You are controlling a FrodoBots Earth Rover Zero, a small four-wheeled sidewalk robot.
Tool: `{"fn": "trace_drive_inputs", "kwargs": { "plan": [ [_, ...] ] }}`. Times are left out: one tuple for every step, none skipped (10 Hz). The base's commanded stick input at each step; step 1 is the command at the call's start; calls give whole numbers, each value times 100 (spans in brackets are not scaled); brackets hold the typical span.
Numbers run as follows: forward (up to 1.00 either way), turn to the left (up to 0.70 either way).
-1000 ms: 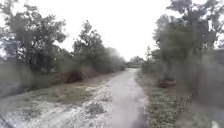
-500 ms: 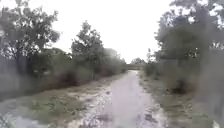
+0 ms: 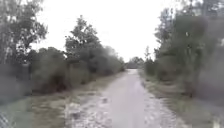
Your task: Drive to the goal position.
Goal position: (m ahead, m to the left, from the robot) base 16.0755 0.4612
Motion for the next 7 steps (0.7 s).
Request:
{"fn": "trace_drive_inputs", "kwargs": {
  "plan": [
    [100, 0],
    [100, 0],
    [100, 0],
    [100, -14],
    [100, -27],
    [100, -21],
    [100, 0]
  ]
}}
